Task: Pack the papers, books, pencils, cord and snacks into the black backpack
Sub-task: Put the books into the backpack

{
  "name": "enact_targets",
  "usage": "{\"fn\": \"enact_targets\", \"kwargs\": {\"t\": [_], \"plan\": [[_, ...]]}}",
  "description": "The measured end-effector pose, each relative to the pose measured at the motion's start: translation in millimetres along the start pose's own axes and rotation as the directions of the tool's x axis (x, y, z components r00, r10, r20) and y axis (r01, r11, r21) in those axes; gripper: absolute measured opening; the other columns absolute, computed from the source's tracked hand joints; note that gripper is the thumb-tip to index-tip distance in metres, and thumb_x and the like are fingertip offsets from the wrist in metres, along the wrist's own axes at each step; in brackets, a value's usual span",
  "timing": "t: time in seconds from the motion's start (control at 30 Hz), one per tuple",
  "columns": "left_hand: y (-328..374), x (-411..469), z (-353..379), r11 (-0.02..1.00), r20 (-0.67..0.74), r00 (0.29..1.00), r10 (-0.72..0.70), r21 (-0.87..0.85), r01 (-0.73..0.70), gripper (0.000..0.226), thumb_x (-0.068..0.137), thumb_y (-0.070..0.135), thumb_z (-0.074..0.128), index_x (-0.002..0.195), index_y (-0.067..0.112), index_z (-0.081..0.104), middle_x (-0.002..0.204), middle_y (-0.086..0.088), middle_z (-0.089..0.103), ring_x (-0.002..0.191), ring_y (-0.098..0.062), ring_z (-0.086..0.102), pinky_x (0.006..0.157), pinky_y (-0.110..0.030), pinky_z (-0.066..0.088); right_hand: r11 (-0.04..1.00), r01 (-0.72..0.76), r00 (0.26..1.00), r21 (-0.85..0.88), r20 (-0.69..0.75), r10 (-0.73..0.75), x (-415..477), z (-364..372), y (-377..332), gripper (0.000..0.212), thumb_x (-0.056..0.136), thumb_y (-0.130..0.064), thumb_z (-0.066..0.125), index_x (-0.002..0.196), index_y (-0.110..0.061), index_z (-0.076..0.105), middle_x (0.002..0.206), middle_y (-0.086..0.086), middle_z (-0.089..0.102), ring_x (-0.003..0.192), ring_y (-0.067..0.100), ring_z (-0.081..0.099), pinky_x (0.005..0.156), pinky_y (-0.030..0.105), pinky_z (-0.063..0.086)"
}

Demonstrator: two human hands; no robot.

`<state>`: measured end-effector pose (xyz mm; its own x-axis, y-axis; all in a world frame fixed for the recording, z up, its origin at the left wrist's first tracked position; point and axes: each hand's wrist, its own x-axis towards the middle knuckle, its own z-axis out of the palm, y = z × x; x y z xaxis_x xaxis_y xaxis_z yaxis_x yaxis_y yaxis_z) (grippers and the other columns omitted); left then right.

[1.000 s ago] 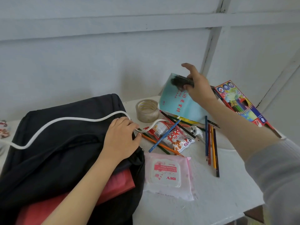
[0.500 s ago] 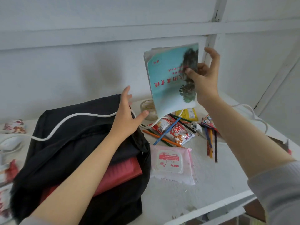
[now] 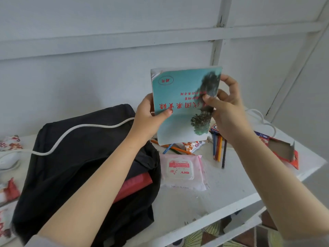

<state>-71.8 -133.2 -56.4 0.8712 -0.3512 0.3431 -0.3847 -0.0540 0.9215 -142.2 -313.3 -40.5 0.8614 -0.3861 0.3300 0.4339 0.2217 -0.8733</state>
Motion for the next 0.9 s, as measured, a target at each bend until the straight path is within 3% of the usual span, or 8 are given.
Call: {"fn": "enact_targets", "kwargs": {"t": [0.17, 0.3, 0.43, 0.5, 0.57, 0.67, 0.77, 0.9], "plan": [[-14, -25, 24, 0.999, 0.009, 1.0, 0.0, -0.054, 0.0, 0.043, 0.086, 0.002, 0.061, 0.119, 0.023, 0.043, 0.119, -0.003, 0.056, 0.112, -0.01, 0.056, 0.097, -0.037, 0.047, 0.998, -0.025, 0.998, -0.059, -0.053, 0.022, -33, -13, -6, 0.057, 0.084, 0.014, 0.055, 0.126, -0.02, 0.037, 0.095, 0.013, 0.063, 0.088, 0.027, 0.068, 0.083, 0.051, 0.054], [-25, -46, 35, 0.993, 0.02, 1.0, 0.008, -0.12, -0.006, 0.071, 0.087, -0.006, 0.057, 0.133, 0.032, 0.019, 0.12, 0.004, 0.05, 0.112, -0.002, 0.052, 0.091, -0.024, 0.049, 0.96, -0.019, 0.997, -0.279, -0.076, -0.002, -49, -25, 0, 0.062, 0.083, 0.01, 0.061, 0.127, -0.025, 0.035, 0.096, 0.013, 0.063, 0.093, 0.027, 0.067, 0.082, 0.054, 0.054], [-23, -45, 39, 0.998, 0.087, 0.995, 0.044, -0.05, -0.04, 0.066, 0.09, -0.006, 0.051, 0.137, 0.026, 0.019, 0.128, 0.001, 0.044, 0.113, 0.007, 0.046, 0.091, -0.014, 0.045, 0.841, 0.195, 0.98, -0.505, 0.075, -0.183, -49, -27, -13, 0.072, 0.08, 0.007, 0.063, 0.126, -0.036, 0.028, 0.109, 0.006, 0.056, 0.095, 0.015, 0.064, 0.074, 0.034, 0.057], [-20, -43, 39, 1.0, 0.157, 0.987, 0.015, -0.025, -0.011, 0.057, 0.092, -0.003, 0.049, 0.137, 0.021, 0.023, 0.122, 0.007, 0.05, 0.107, 0.012, 0.049, 0.09, -0.014, 0.047, 0.698, 0.357, 0.934, -0.621, 0.242, -0.262, -42, -21, -31, 0.072, 0.08, 0.003, 0.064, 0.123, -0.041, 0.026, 0.122, 0.002, 0.052, 0.103, 0.01, 0.059, 0.074, 0.019, 0.051], [-15, -39, 35, 1.0, 0.192, 0.981, -0.011, -0.022, 0.015, 0.049, 0.093, -0.001, 0.049, 0.131, 0.024, 0.031, 0.116, 0.012, 0.053, 0.102, 0.014, 0.052, 0.083, -0.01, 0.047, 0.525, 0.422, 0.906, -0.739, 0.37, -0.207, -33, -16, -50, 0.065, 0.081, -0.003, 0.064, 0.119, -0.046, 0.033, 0.121, -0.005, 0.054, 0.102, 0.004, 0.057, 0.079, 0.02, 0.05], [-2, -32, 22, 1.0, 0.251, 0.968, 0.0, -0.001, 0.0, 0.049, 0.09, -0.007, 0.05, 0.124, 0.027, 0.038, 0.112, 0.014, 0.057, 0.097, 0.015, 0.055, 0.08, -0.007, 0.045, 0.303, 0.468, 0.878, -0.83, 0.475, -0.054, -23, -7, -75, 0.053, 0.081, -0.015, 0.062, 0.117, -0.046, 0.039, 0.106, -0.012, 0.061, 0.088, 0.003, 0.06, 0.081, 0.036, 0.052], [11, -28, 9, 0.999, 0.36, 0.933, 0.022, 0.031, -0.035, 0.055, 0.088, -0.01, 0.051, 0.126, 0.028, 0.041, 0.109, 0.02, 0.061, 0.102, 0.01, 0.057, 0.086, -0.012, 0.046, 0.295, 0.516, 0.823, -0.804, 0.561, 0.088, -22, 11, -95, 0.042, 0.079, -0.023, 0.059, 0.113, -0.043, 0.043, 0.114, -0.019, 0.056, 0.086, -0.003, 0.061, 0.076, 0.03, 0.053], [24, -24, -10, 0.999, 0.47, 0.883, 0.014, 0.02, -0.026, 0.063, 0.086, -0.009, 0.057, 0.137, 0.023, 0.04, 0.112, 0.018, 0.064, 0.111, -0.006, 0.058, 0.093, -0.028, 0.048, 0.337, 0.465, 0.75, -0.819, 0.567, 0.341, -25, 30, -106, 0.021, 0.081, -0.019, 0.057, 0.095, -0.035, 0.059, 0.103, -0.022, 0.061, 0.088, 0.004, 0.063, 0.079, 0.027, 0.053]]}}
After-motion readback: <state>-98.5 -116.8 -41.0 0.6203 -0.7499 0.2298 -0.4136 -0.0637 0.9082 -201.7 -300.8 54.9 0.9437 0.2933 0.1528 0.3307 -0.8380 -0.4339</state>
